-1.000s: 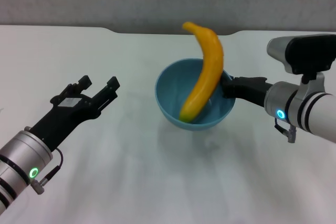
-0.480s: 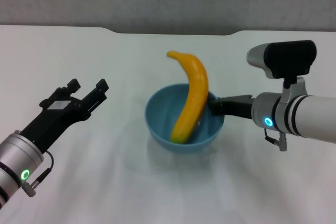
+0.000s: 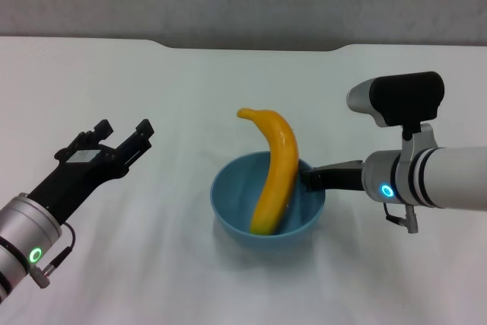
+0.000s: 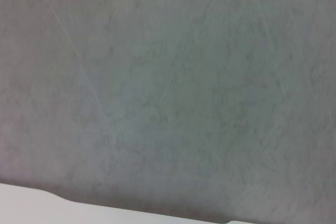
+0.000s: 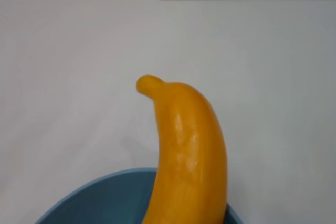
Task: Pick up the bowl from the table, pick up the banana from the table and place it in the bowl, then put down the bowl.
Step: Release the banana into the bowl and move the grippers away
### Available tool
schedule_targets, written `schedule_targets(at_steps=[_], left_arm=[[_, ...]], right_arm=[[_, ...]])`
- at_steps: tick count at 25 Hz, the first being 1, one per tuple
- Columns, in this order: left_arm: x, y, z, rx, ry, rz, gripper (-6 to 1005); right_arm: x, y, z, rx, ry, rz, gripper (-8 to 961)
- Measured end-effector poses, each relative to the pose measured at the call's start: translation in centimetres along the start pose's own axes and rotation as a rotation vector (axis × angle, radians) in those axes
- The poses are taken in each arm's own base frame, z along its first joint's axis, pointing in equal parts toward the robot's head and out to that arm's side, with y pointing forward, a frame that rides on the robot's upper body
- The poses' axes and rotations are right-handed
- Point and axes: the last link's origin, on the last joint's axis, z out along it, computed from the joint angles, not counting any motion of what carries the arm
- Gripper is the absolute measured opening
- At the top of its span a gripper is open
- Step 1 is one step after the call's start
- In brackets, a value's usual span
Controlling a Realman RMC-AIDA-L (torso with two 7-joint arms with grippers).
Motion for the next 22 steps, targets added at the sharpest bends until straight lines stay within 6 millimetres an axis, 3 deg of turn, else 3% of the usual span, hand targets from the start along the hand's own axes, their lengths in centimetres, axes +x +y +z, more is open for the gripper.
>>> schedule_targets(at_steps=[22], left_arm=[[0.15, -0.58, -0.26, 0.023, 0.012, -0.009, 828]], right_arm=[[0.62, -0.77, 0.05, 0.023, 0.005, -0.036, 44]])
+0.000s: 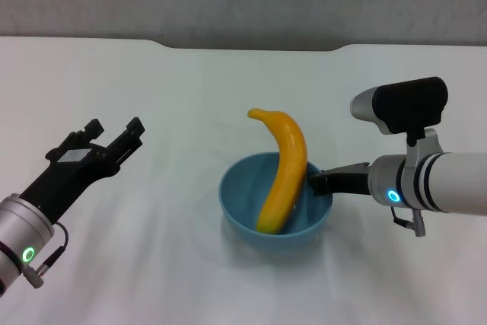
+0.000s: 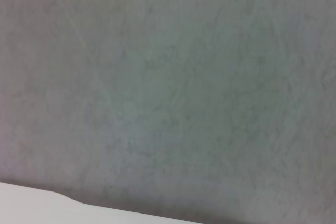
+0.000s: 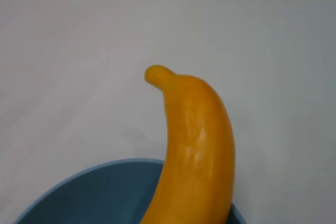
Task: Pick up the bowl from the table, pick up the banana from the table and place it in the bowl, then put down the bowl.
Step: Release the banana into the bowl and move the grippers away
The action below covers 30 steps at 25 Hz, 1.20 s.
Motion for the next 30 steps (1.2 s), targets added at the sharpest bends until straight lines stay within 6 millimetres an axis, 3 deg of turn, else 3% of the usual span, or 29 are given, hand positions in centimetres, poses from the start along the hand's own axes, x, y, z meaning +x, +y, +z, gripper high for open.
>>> schedule_targets(at_steps=[19, 30], left_arm=[[-0.18, -0.17, -0.18, 0.011, -0.004, -0.005, 828], [-0.16, -0.13, -0.17, 0.008, -0.002, -0.005, 827]], right_arm=[[0.57, -0.74, -0.13, 0.036, -0.084, -0.078, 44], [0.89, -0.35, 0.04, 0.035, -0.09, -0.1, 114]])
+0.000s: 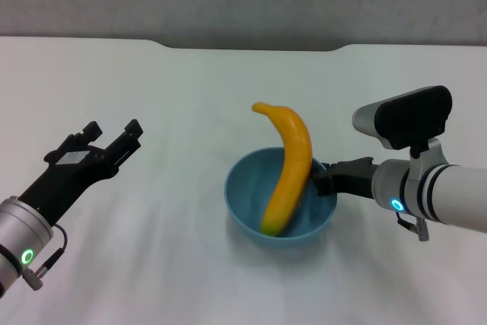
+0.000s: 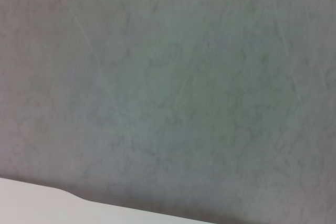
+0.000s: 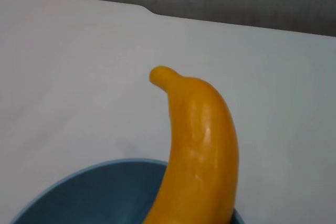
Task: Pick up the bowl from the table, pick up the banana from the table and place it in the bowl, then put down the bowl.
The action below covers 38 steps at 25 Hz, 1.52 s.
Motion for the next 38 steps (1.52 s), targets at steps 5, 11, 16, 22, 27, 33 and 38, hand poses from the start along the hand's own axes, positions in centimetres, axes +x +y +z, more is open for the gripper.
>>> schedule_targets(at_steps=[5, 11, 16, 22, 27, 33, 38], left_arm=[[0.0, 0.0, 0.0, 0.0, 0.0, 0.0, 827], [0.0, -0.1, -0.1, 0.003, 0.001, -0.001, 827], [0.1, -0.4, -0.3, 0.012, 0.005, -0.002, 827], [0.1, -0.9, -0.9, 0.035, 0.012, -0.007, 827], [0.6, -1.5, -1.4, 0.05, 0.039, -0.011, 826], [1.5, -2.3, -2.6, 0.058, 0.104, 0.013, 826], [2.0, -3.2, -4.6, 0.047, 0.195, 0.053, 826]], right_arm=[[0.0, 0.1, 0.0, 0.003, -0.012, -0.007, 146], [-0.3, 0.7, -0.7, -0.011, -0.052, -0.025, 383], [-0.2, 1.2, -1.6, -0.015, -0.083, -0.075, 480], [0.5, 1.1, -3.7, 0.009, -0.137, -0.091, 597], [0.3, -0.1, -6.2, 0.092, -0.25, -0.113, 852], [0.4, -1.6, -8.3, 0.188, -0.384, -0.095, 883], [2.1, -3.0, -8.9, 0.278, -0.455, -0.084, 879]])
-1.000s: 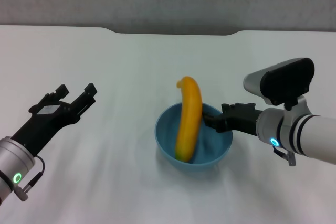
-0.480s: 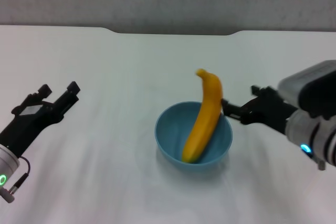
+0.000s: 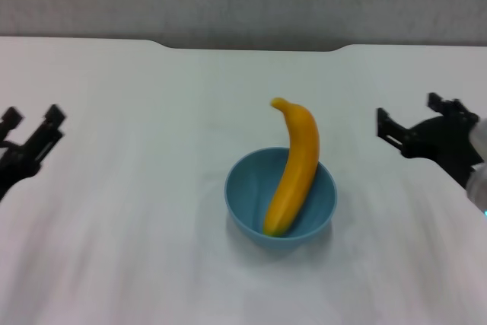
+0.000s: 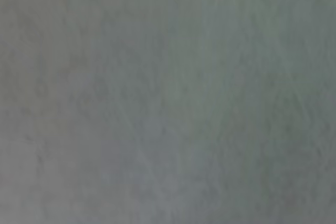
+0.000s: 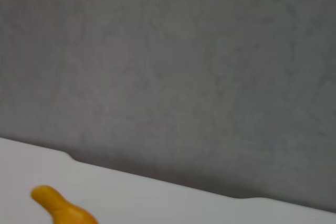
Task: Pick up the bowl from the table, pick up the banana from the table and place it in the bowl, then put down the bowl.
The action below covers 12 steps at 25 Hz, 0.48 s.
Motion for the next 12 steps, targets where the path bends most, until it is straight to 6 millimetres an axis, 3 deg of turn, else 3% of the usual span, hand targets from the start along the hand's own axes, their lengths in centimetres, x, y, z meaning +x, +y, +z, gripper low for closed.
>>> schedule_targets(at_steps=[9, 12], left_arm=[[-1.1, -2.5, -4.0, 0.095, 0.091, 0.206, 819], [-1.8, -2.7, -4.6, 0.116, 0.091, 0.256, 818]], right_arm=[[2.1, -1.1, -3.6, 0.173, -0.27, -0.037, 879], [4.2, -1.1, -5.3, 0.198, -0.343, -0.041, 879]])
